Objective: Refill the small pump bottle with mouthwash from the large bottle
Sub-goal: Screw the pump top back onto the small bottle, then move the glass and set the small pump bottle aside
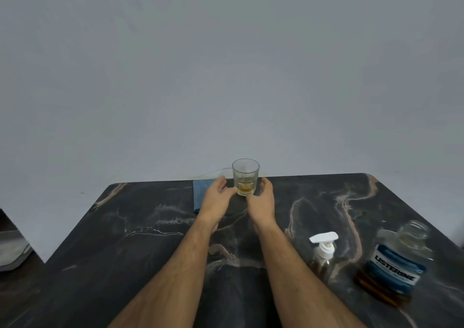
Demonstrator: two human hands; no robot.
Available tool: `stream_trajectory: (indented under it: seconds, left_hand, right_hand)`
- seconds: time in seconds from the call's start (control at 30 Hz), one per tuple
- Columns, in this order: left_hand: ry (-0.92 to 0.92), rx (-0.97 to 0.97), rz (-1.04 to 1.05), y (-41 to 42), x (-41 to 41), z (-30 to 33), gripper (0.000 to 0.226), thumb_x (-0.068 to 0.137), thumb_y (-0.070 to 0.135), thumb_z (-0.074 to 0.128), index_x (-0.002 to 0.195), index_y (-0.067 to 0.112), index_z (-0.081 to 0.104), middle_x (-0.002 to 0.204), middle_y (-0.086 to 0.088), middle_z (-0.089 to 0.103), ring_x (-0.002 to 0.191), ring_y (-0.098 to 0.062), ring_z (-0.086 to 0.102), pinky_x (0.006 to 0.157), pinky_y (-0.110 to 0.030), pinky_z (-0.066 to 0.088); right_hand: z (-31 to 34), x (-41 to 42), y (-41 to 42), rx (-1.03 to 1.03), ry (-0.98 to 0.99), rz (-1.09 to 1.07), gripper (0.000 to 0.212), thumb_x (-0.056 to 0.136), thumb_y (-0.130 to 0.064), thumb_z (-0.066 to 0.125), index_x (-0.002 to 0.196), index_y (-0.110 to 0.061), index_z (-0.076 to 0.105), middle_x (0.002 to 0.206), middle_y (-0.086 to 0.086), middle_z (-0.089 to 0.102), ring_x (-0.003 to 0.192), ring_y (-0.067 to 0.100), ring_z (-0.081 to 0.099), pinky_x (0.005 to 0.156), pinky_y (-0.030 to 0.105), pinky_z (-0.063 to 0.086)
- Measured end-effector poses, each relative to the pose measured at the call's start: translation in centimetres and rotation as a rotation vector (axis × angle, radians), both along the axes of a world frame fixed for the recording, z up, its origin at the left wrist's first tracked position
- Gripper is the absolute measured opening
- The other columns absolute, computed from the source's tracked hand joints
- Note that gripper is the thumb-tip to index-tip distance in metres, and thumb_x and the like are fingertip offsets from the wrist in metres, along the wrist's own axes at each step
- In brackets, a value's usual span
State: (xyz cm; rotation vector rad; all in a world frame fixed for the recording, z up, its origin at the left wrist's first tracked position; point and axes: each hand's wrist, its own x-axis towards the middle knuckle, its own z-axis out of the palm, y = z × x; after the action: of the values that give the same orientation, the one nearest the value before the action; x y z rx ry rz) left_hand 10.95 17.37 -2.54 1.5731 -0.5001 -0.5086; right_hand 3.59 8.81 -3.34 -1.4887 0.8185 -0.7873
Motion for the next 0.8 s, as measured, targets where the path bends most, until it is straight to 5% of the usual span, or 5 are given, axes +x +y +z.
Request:
stream_trajectory:
  seconds: [0.2,0.33,0.43,0.63,0.8]
  left_hand:
    - [0.028,0.058,-0.037,-3.9,3.7,-0.4,0.074,0.094,0.007,0.055,0.157,0.012,0.016,0.164,-0.007,0.022,0.148,-0.022,0.026,0.117,-0.041,0.028]
    - [0.025,0.033,-0.077,-6.0,4.6,-1.4,0.055,0.085,-0.005,0.052,0.138,0.011,0.047,0.137,0.001,0.055,0.133,-0.019,0.049,0.112,-0.034,0.039]
    - [0.041,-0.009,-0.093,-6.6,4.9,-2.2,0.048,0.082,-0.008,0.056,0.123,0.017,0.056,0.121,-0.001,0.067,0.119,-0.017,0.060,0.107,-0.037,0.047]
    - [0.045,-0.060,-0.067,-4.7,3.8,-2.2,0.049,0.091,-0.007,0.060,0.124,0.026,0.046,0.106,0.016,0.059,0.098,0.004,0.056,0.081,-0.014,0.044]
    - [0.014,-0.083,-0.026,-1.4,1.4,-1.8,0.062,0.083,-0.001,0.073,0.136,0.019,0.048,0.116,0.014,0.057,0.102,0.002,0.057,0.084,-0.018,0.045]
  right_hand:
    - [-1.6,4.7,-3.2,0.062,0.040,-0.024,0.081,0.087,0.009,0.052,0.157,-0.012,0.017,0.162,0.009,0.024,0.148,0.026,0.026,0.120,0.039,0.027]
    - [-2.8,6.6,-4.2,0.021,-0.040,-0.026,0.059,0.078,-0.008,0.061,0.134,-0.020,0.048,0.132,0.007,0.059,0.121,0.027,0.058,0.102,0.048,0.049]
    - [-3.1,6.9,-4.5,-0.011,-0.098,-0.013,0.035,0.079,0.001,0.056,0.108,-0.019,0.058,0.102,0.000,0.068,0.097,0.019,0.066,0.086,0.036,0.057]
    - [-3.3,5.2,-2.8,-0.055,-0.133,0.008,0.031,0.083,0.004,0.052,0.102,-0.018,0.061,0.097,-0.002,0.070,0.094,0.016,0.067,0.088,0.036,0.056]
    - [-2.8,2.3,0.0,-0.109,-0.162,0.093,0.041,0.084,-0.001,0.054,0.109,-0.031,0.064,0.104,-0.007,0.073,0.100,0.010,0.068,0.094,0.042,0.055]
